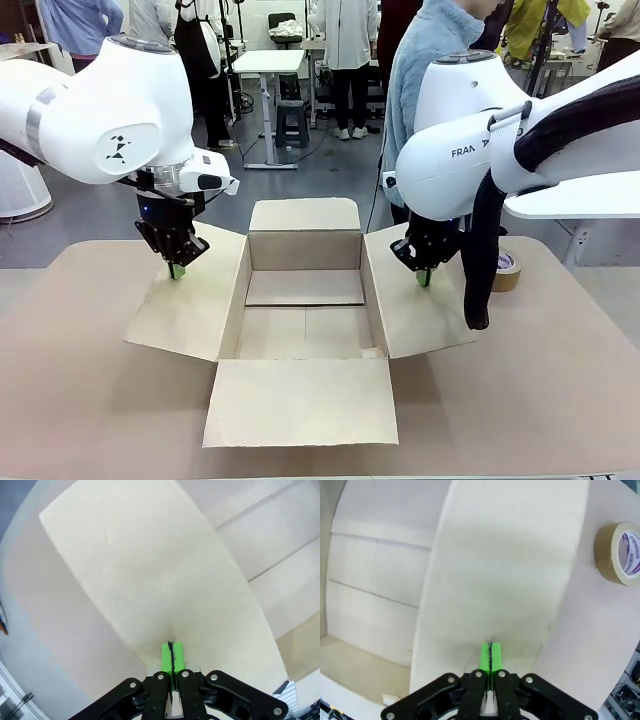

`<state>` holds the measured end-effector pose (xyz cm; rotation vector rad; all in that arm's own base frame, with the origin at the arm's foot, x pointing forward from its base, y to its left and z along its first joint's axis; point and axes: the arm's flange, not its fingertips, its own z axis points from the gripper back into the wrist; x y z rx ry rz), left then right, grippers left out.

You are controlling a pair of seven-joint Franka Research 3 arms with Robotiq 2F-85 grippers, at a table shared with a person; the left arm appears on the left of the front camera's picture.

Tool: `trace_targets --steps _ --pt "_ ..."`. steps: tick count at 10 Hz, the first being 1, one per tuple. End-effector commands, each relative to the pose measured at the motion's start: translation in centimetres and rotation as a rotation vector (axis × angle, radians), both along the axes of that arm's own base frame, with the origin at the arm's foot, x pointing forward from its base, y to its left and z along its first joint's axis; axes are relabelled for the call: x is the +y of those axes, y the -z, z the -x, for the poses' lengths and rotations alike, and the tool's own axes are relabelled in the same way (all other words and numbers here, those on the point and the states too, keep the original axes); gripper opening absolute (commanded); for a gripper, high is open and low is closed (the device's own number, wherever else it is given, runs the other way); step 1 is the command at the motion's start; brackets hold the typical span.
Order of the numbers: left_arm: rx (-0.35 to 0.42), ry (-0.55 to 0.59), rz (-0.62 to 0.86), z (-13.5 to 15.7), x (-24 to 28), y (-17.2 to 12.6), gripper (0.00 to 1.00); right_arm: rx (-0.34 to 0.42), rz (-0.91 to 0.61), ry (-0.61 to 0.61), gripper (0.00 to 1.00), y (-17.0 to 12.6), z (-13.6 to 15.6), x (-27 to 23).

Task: Wrap the clocks to prevent damage.
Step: Open the side flaps of the Package Box.

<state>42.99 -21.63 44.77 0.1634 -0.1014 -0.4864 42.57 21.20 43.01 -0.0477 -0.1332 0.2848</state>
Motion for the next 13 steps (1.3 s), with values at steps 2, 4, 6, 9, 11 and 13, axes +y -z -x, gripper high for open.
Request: trace_targets --steps 2,4,6,9,11,13 --pt "0.017 -0.088 0.053 -1.3 2.1 2.8 0.01 0.002 -0.043 0.047 0.01 2.0 -1.1 -2.2" --pt "-0.001 -0.135 0.176 -1.5 3.0 5.0 0.01 0.05 -0.117 0.028 0.01 3.8 -1.6 -3.3" --pt "-0.005 -0.166 0.243 -1.6 3.4 6.6 0.01 0.099 -0.202 0.011 0.01 5.2 -2.4 -3.8" --pt "0.027 -0.179 0.276 -1.7 3.5 7.8 0.01 0.113 -0.229 0.025 0.01 6.5 -2.9 -4.1" --pt "-0.01 -0.157 0.327 -1.5 3.6 6.9 0.01 0.122 -0.2 0.029 0.01 6.3 -2.6 -3.9" --pt "0.022 -0.2 0.257 -1.7 3.3 7.6 0.01 0.122 -0.2 0.029 0.01 6.3 -2.6 -3.9"
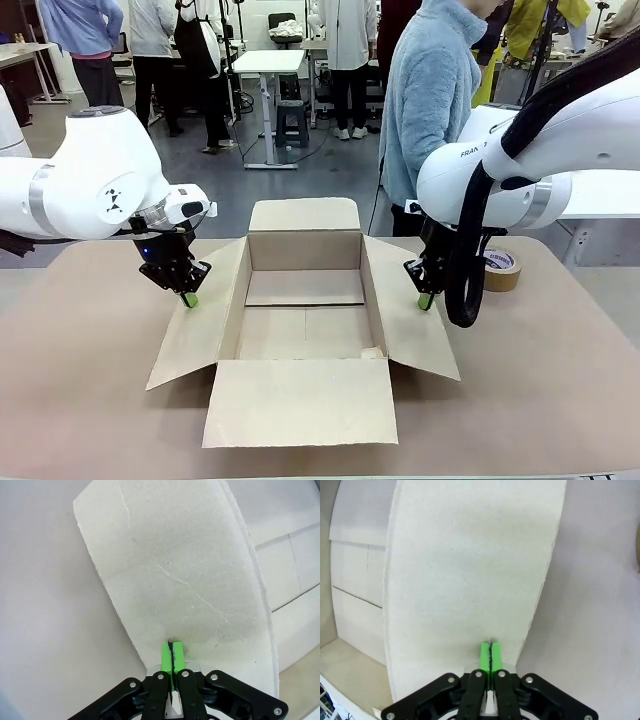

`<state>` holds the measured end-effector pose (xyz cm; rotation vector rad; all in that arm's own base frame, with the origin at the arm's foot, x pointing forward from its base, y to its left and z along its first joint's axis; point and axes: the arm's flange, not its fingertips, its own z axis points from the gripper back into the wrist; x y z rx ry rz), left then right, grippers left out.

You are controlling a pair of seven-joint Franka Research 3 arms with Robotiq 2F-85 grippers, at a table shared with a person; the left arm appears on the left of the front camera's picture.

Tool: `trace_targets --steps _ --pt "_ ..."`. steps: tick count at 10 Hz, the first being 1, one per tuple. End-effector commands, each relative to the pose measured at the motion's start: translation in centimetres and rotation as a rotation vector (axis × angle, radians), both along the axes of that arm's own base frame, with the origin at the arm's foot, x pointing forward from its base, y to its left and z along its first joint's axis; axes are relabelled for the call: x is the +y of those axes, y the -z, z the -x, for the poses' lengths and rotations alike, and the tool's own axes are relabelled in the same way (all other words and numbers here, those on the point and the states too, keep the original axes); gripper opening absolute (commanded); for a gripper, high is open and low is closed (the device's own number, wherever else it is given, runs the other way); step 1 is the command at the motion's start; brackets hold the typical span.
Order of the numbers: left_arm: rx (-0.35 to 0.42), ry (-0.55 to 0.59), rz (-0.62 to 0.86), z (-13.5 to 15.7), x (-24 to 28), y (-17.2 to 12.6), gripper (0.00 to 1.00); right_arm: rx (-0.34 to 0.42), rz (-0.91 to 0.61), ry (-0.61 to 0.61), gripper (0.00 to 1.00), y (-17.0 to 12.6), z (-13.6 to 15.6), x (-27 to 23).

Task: Wrap the clocks to prevent damage.
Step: Open the side flaps of the Package Box, then once the human has placed the objects inside and stepped back, release both hands from the side flaps of the Package Box.

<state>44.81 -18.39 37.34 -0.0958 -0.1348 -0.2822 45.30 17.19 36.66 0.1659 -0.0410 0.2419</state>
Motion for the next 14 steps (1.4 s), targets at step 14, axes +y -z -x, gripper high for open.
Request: trace_targets --steps 14 --pt "0.009 -0.01 -0.014 0.09 0.07 0.18 0.01 0.002 0.0 -0.002 0.01 -0.07 0.13 0.08"
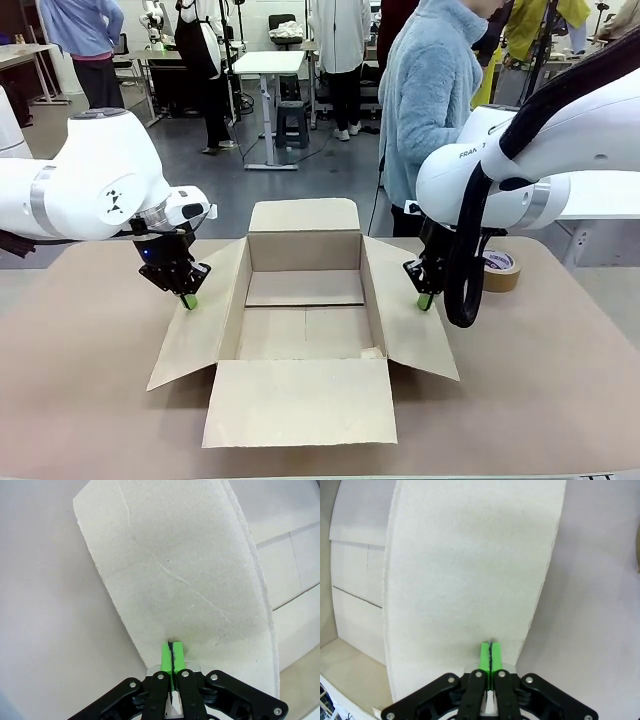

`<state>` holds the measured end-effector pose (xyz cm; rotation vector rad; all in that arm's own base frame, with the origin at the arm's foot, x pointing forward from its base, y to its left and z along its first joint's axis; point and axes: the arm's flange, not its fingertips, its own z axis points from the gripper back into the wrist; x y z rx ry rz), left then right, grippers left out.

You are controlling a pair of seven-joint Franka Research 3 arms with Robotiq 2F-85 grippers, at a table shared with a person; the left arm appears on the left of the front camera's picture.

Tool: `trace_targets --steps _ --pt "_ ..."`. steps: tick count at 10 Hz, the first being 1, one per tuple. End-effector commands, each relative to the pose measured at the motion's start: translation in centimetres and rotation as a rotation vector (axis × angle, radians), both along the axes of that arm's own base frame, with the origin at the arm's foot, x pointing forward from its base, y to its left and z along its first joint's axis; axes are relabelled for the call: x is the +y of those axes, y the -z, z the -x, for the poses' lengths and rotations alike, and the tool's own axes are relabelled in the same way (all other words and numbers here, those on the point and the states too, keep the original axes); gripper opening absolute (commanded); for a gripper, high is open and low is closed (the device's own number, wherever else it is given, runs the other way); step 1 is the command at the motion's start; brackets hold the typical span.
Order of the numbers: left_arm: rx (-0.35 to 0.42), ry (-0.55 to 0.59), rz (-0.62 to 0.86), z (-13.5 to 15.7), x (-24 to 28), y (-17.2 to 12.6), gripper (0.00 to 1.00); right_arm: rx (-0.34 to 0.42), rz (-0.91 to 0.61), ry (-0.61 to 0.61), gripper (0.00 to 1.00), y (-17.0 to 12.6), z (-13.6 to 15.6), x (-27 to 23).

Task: Wrap the clocks to prevent damage.
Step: Once the human has placed the objects inside and stepped back, release both hands from the side flaps of the Package Box.

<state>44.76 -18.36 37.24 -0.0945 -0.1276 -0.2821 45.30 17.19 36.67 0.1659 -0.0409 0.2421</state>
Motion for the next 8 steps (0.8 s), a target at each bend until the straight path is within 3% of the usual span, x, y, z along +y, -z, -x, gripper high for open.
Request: trace_targets --steps 1,8 --pt "0.003 -0.01 -0.011 0.04 0.04 0.08 0.01 0.002 0.0 -0.002 0.01 -0.07 0.13 0.07" --pt "0.003 -0.01 -0.011 0.04 0.04 0.08 0.01 0.002 0.0 -0.002 0.01 -0.07 0.13 0.07"
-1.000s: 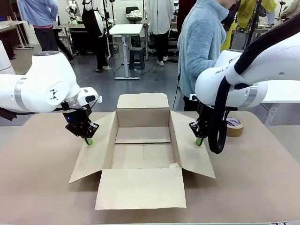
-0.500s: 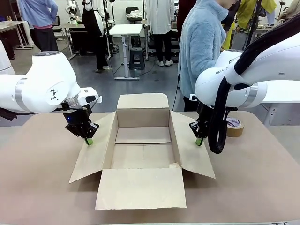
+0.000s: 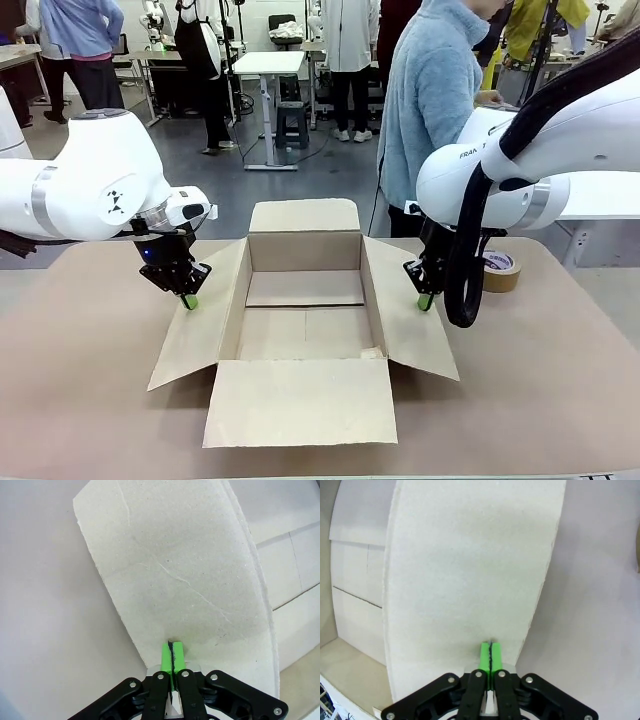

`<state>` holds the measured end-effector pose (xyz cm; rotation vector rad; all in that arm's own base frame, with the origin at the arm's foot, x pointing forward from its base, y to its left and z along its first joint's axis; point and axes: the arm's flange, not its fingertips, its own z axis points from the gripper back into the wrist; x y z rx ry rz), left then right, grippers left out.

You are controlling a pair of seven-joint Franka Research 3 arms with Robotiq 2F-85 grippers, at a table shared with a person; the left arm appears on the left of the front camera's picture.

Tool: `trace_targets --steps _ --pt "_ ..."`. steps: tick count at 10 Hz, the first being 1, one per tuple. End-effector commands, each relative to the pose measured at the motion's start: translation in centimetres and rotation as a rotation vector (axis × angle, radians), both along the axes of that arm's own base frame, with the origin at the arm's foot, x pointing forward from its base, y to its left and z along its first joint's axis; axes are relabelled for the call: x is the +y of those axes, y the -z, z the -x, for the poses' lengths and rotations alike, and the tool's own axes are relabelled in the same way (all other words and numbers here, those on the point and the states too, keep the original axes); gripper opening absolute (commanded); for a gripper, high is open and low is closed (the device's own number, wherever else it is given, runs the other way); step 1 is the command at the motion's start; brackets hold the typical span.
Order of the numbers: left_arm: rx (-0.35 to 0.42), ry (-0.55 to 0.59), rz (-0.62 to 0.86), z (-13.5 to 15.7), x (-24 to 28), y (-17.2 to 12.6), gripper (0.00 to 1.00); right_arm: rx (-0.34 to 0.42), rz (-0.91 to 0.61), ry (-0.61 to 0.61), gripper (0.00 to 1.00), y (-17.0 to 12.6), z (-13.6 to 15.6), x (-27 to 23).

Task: Wrap the clocks to prevent damage.
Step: Once the human has placed the objects inside and stepped back, release both hands from the side flaps of the Package Box.

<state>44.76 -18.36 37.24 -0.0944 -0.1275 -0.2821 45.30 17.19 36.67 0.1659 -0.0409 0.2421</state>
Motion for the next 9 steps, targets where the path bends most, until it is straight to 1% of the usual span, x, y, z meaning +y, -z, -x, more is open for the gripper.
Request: trace_targets --steps 1,9 --pt "0.003 -0.01 -0.011 0.04 0.04 0.08 0.01 0.002 0.0 -0.002 0.01 -0.07 0.13 0.07" --pt "0.003 -0.01 -0.011 0.04 0.04 0.08 0.01 0.002 0.0 -0.002 0.01 -0.07 0.13 0.07"
